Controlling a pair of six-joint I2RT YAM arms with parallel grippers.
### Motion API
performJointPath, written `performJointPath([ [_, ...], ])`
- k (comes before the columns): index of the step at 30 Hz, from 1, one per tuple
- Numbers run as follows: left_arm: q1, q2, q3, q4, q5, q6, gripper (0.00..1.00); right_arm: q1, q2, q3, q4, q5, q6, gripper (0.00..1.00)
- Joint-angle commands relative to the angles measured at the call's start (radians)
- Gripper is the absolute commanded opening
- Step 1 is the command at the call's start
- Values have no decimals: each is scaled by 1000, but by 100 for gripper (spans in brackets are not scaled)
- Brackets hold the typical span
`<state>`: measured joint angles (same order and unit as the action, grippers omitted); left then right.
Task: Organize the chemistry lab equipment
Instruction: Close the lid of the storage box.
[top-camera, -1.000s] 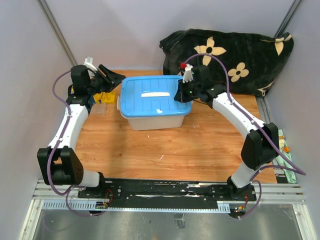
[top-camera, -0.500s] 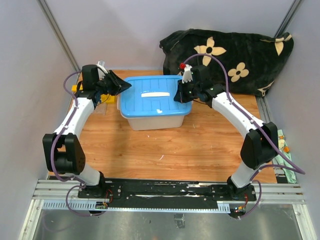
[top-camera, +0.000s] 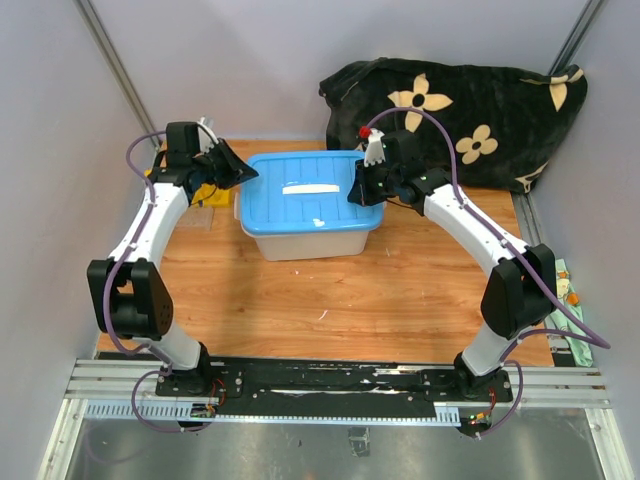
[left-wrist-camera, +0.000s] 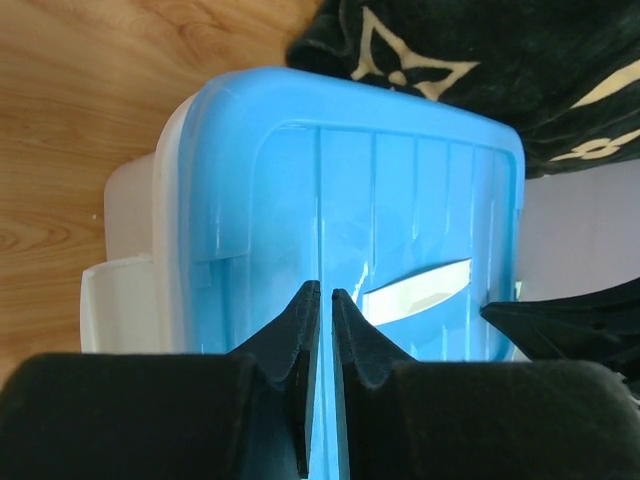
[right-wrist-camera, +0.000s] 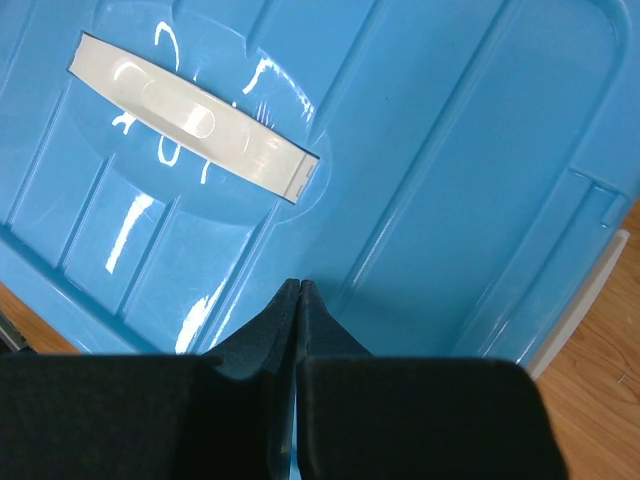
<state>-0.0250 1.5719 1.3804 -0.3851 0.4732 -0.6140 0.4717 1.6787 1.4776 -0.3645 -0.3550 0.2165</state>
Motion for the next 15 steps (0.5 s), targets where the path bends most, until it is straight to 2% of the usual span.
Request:
performJointPath([
  [1,-24,44,46,-83,-16,63,14,10,-13,15,-12,11,-11,1],
  [5,-39,69,63,-123,-42,83,13,10,-19,9,-12,19,-14,1],
  [11,-39,72,114,-232,-195,134,13,10,-17,12,-11,21,-14,1],
  [15,-39,70,114,-261,-241,144,12,10,-13,13,-10,19,-14,0],
])
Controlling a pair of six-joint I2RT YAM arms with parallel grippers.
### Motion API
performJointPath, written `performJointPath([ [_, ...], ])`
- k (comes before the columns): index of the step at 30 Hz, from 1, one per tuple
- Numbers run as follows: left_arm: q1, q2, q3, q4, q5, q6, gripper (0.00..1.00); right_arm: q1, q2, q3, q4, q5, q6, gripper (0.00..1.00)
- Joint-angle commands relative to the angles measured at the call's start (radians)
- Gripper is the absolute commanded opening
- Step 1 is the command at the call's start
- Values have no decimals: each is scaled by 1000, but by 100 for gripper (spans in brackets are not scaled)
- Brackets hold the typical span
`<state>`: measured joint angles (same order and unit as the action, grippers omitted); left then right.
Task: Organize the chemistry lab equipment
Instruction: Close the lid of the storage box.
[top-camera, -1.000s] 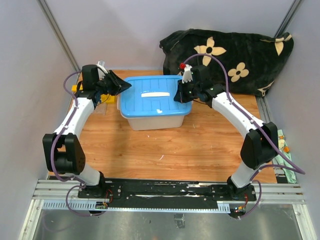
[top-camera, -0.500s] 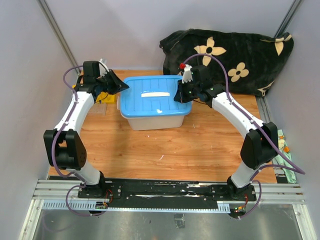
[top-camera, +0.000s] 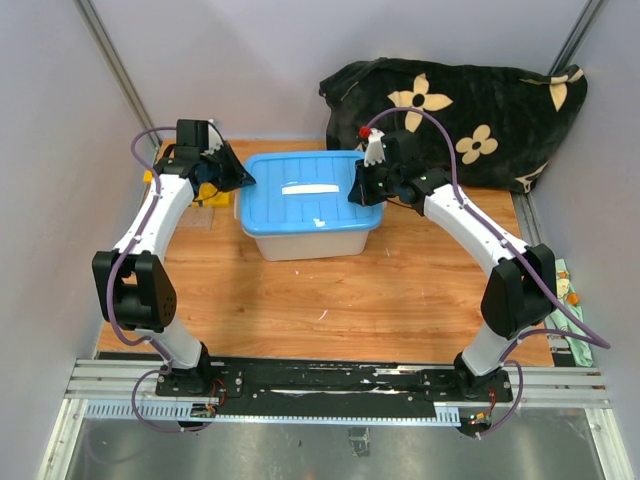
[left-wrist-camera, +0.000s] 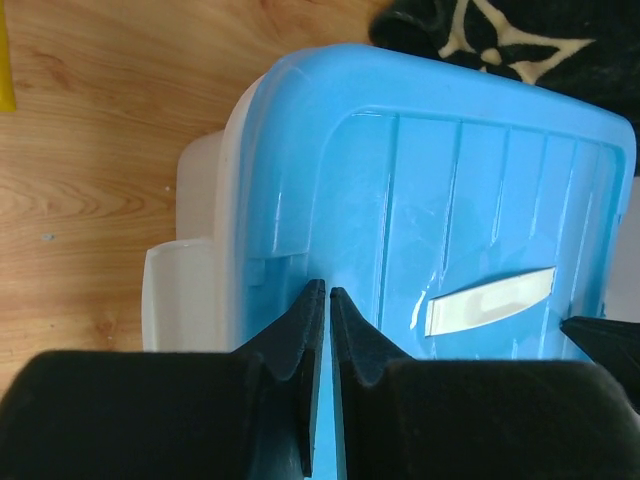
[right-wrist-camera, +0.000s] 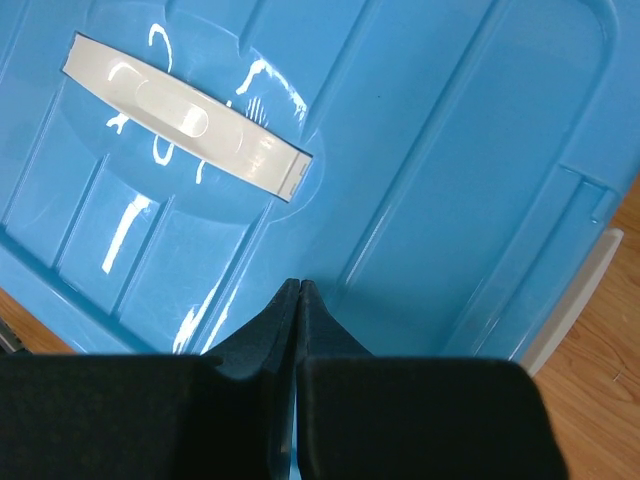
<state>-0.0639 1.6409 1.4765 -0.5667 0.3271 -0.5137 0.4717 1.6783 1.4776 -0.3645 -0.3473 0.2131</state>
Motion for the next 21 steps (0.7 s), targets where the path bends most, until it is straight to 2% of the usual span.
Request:
performJointPath([
  [1,-1,1,13,-84,-102,44,12,10,-12,13,-11,12,-11,1],
  [11,0,14,8,-128,-204,50,12,10,-10,10,-11,18,-12,1],
  [21,-1,22,-70,-84,-177,42,10,10,-9,-6,-11,14,-12,1],
])
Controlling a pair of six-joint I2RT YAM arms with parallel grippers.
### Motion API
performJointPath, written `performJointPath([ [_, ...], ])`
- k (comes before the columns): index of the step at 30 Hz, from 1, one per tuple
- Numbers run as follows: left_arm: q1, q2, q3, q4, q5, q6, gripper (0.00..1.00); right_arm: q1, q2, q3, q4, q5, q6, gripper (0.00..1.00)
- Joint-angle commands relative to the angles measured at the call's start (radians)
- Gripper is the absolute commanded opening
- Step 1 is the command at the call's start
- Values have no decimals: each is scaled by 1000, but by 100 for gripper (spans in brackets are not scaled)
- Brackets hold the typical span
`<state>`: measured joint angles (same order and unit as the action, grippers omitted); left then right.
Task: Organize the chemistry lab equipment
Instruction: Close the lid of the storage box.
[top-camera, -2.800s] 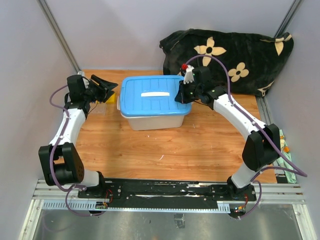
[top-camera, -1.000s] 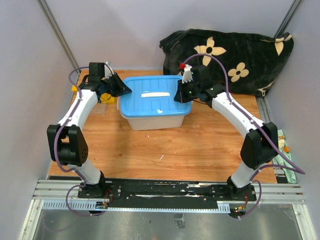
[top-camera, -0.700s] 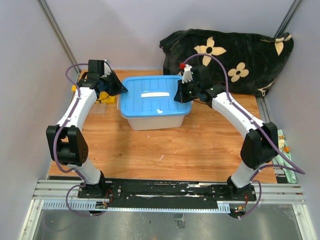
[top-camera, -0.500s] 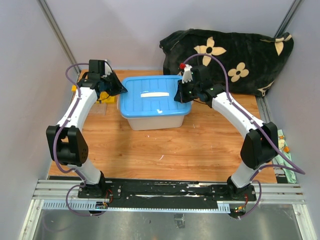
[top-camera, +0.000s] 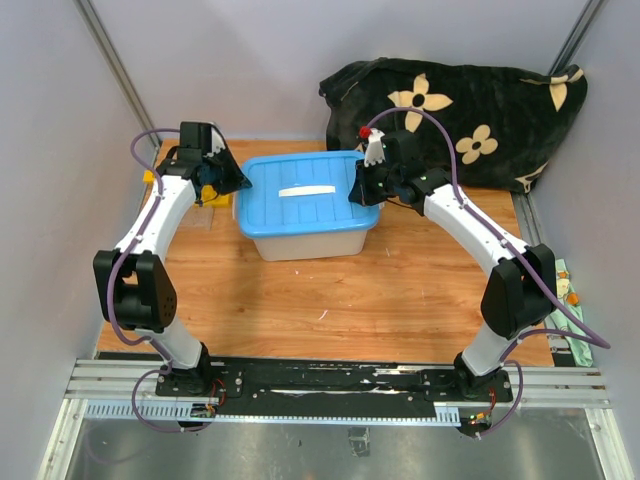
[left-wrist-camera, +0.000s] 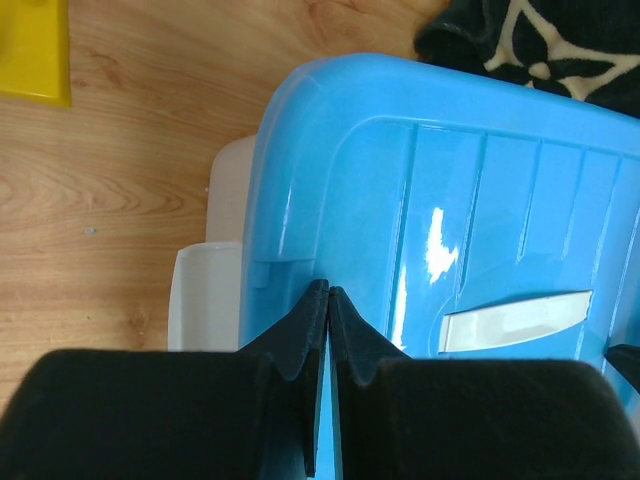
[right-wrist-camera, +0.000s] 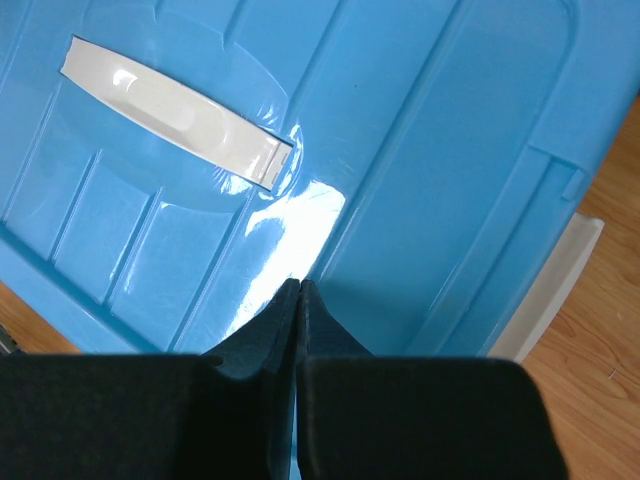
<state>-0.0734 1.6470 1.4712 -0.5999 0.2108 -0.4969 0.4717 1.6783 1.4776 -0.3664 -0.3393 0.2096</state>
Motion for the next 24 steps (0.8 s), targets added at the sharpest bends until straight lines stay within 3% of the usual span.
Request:
performJointPath([
  [1,9,8,-68,-40,-49,24,10,10,-11,-5,-9,4,-9,1],
  [12,9,-101,-28,180,187,-75,21,9,-63,48,7,11,-14,2],
  [15,10,-113,11,196,204,-95,24,8,-87,79,7,21,-14,8],
  [16,13,-119,20,203,211,-100,27,5,-95,91,6,23,-11,14],
  [18,44,-130,17,236,254,-129,42,-16,-110,108,6,4,6,34],
  [19,66,-138,-4,270,289,-160,55,-36,-116,114,8,-21,24,49],
  [20,97,-144,-30,302,330,-197,75,-66,-121,119,9,-56,49,60],
  [21,131,-149,-65,347,385,-231,93,-106,-123,120,14,-104,79,64],
  [22,166,-154,-106,404,441,-266,98,-147,-120,121,18,-153,115,65],
  [24,238,-162,-225,535,568,-347,99,-244,-100,125,27,-296,172,67],
])
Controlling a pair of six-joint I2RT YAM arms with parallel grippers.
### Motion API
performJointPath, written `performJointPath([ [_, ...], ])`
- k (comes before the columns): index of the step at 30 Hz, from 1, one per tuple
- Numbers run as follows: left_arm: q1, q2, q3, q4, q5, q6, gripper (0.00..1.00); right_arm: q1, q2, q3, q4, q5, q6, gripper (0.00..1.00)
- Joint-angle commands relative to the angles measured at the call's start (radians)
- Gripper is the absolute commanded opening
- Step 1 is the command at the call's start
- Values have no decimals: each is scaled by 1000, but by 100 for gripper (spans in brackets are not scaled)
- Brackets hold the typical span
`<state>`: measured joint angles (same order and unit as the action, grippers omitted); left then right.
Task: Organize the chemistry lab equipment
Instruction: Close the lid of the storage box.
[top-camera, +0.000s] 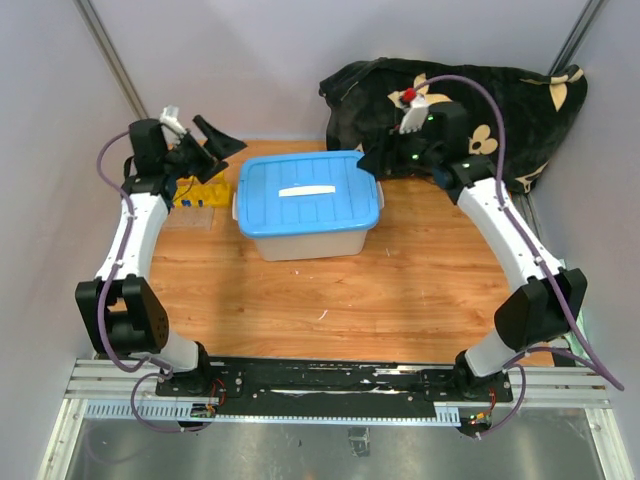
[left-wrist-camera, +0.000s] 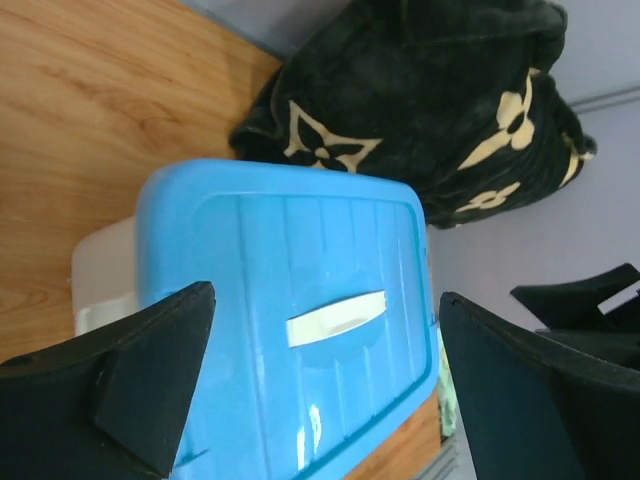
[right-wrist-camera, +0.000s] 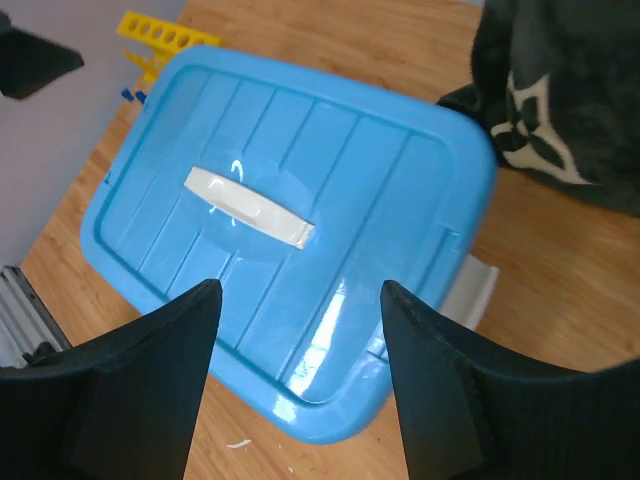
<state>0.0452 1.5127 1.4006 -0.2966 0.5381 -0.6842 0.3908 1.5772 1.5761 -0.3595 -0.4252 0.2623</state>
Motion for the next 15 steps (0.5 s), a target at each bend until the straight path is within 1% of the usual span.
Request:
performJointPath([
  [1,155,-32,-204,314,327,-209,99,-213,23,26,26,-276,148,67],
  [2,186,-30,-251,398,365,-257,99,-260,39,22,33,-341,177,68],
  [3,216,-28,-283,482,427,-308,99,-310,54,-1,79,-416,211,68],
  [4,240,-20,-299,511,460,-319,99,-352,68,-30,123,-496,253,69],
  [5,255,-12,-300,501,480,-305,99,-400,82,-63,211,-558,299,69],
  [7,262,1,-284,455,482,-250,99,-445,112,-112,304,-645,360,70],
  [8,262,7,-277,431,478,-230,99,-454,128,-123,326,-673,372,70],
  [10,262,16,-285,436,491,-219,99,-456,151,-143,357,-706,374,70],
  [13,262,24,-324,478,503,-225,99,-446,173,-182,418,-716,408,70],
  [15,262,31,-346,477,504,-208,99,-435,180,-204,435,-720,408,71],
])
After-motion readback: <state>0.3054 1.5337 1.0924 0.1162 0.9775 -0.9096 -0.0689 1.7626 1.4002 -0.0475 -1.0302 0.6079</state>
